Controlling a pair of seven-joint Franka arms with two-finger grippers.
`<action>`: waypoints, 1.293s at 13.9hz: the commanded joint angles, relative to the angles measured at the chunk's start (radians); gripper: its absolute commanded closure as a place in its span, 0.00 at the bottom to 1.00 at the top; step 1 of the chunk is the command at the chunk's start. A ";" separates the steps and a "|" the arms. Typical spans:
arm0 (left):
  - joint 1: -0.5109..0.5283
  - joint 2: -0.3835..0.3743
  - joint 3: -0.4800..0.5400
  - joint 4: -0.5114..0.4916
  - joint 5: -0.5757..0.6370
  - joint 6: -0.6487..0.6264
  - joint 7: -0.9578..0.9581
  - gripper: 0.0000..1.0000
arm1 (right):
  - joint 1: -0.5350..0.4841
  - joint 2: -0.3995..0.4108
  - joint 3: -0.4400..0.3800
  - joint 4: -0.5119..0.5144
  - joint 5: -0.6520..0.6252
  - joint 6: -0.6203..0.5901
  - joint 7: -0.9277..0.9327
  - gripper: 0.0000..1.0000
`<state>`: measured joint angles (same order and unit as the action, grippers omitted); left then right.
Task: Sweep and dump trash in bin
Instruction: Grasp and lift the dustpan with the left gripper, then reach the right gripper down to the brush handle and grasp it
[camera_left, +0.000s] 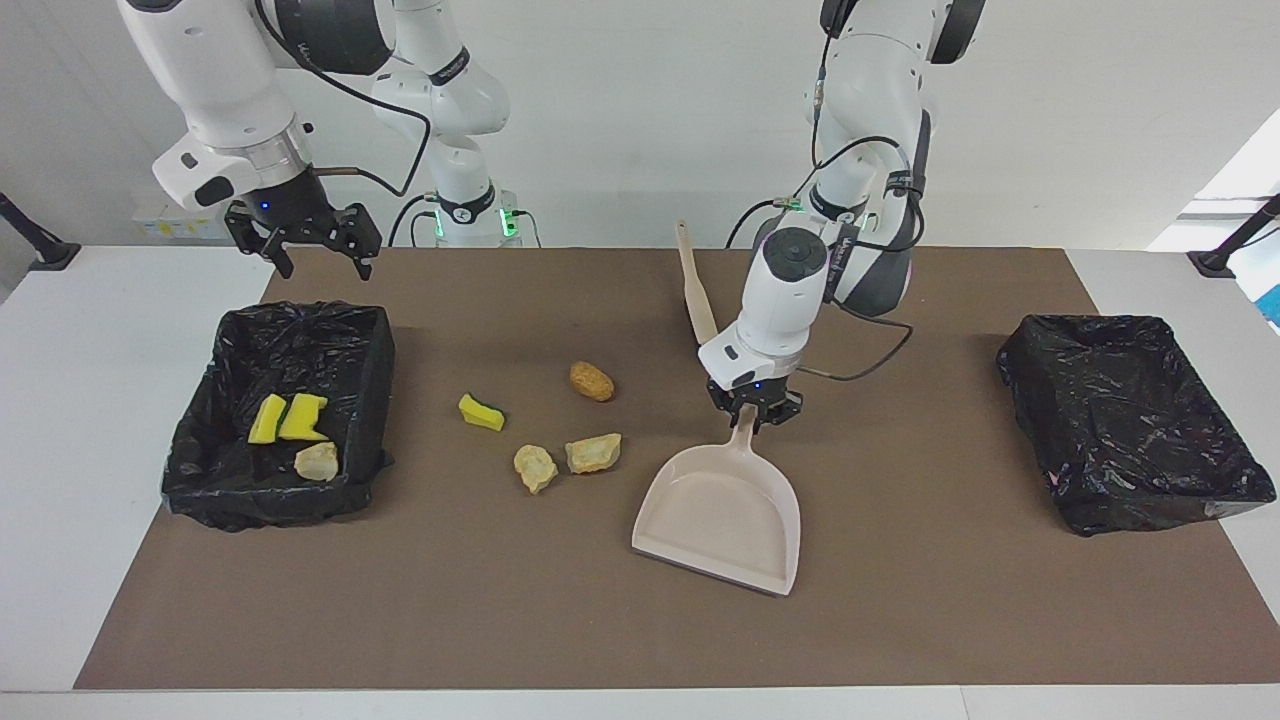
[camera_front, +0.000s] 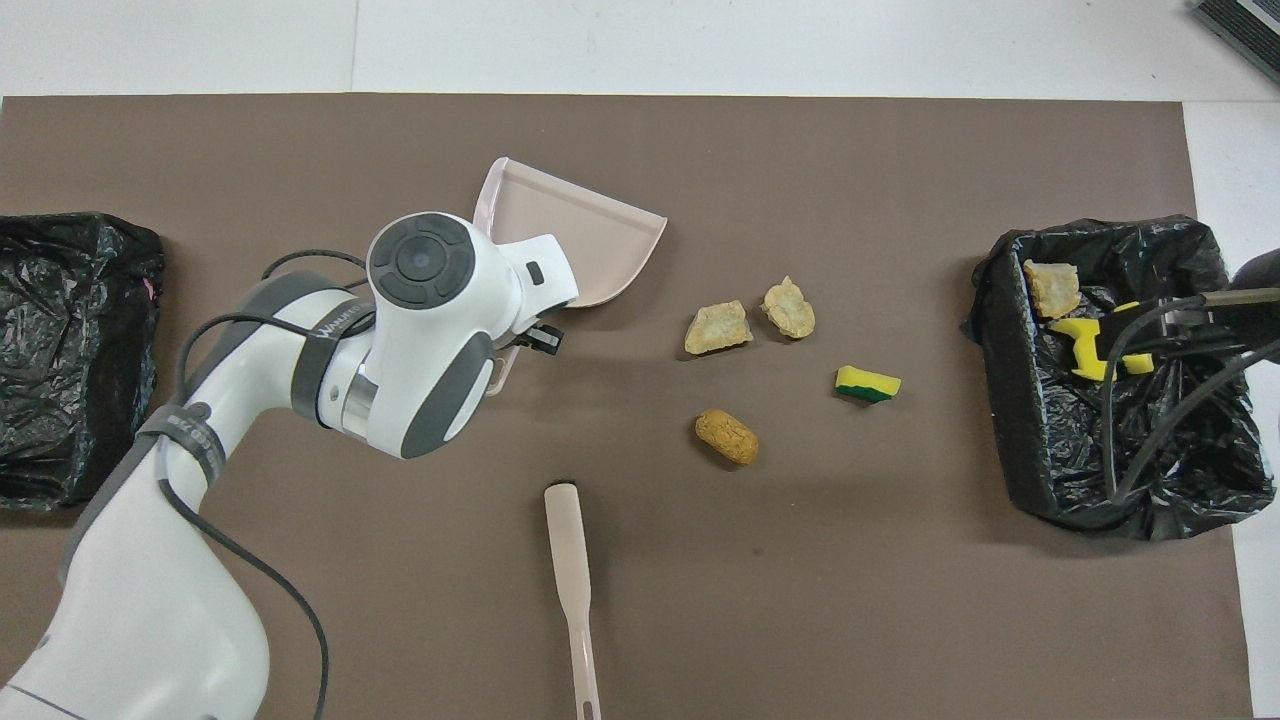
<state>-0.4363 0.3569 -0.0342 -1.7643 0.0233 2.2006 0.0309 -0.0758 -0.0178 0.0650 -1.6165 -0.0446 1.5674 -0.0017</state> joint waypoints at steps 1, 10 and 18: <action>0.041 -0.042 0.002 0.005 0.018 -0.056 0.199 0.86 | -0.004 -0.048 0.001 -0.069 0.032 0.031 0.005 0.00; 0.099 -0.076 0.008 -0.012 0.242 -0.160 0.748 1.00 | 0.169 -0.083 0.013 -0.209 0.135 0.029 -0.015 0.00; 0.080 -0.148 0.008 -0.135 0.245 -0.170 0.908 1.00 | 0.473 -0.087 0.015 -0.400 0.227 0.204 0.230 0.00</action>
<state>-0.3408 0.2737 -0.0291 -1.8185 0.2447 2.0427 0.9229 0.3430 -0.0755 0.0846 -1.9308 0.1619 1.6979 0.1453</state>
